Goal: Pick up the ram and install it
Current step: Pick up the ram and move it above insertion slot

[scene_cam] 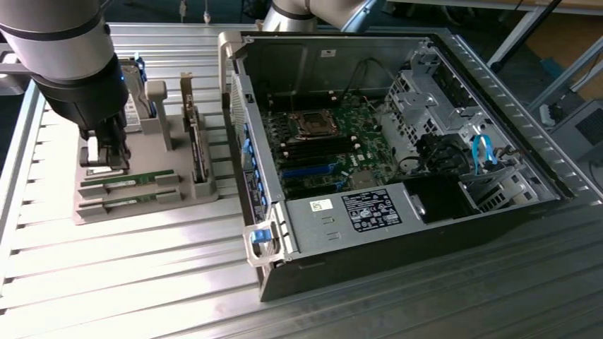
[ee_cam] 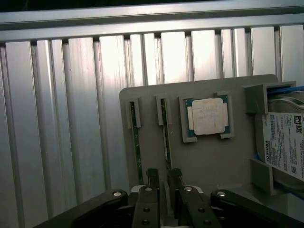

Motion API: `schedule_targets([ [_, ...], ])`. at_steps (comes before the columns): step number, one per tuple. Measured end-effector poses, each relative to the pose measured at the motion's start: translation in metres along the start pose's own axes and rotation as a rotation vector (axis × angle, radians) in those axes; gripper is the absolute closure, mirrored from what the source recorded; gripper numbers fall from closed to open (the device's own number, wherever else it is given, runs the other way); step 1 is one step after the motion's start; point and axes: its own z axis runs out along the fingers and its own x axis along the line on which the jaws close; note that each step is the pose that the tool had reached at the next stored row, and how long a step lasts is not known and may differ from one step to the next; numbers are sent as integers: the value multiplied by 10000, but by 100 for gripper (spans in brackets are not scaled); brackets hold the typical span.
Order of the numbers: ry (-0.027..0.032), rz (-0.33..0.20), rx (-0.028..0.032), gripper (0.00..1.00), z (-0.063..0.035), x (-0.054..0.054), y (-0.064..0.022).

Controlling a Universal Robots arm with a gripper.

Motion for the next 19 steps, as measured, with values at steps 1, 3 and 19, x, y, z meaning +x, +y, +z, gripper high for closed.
schedule_targets([
  [1,0,1,0,76,5,1,0],
  [3,0,0,0,76,13,3,0],
  [19,0,0,0,76,53,7,-1],
])
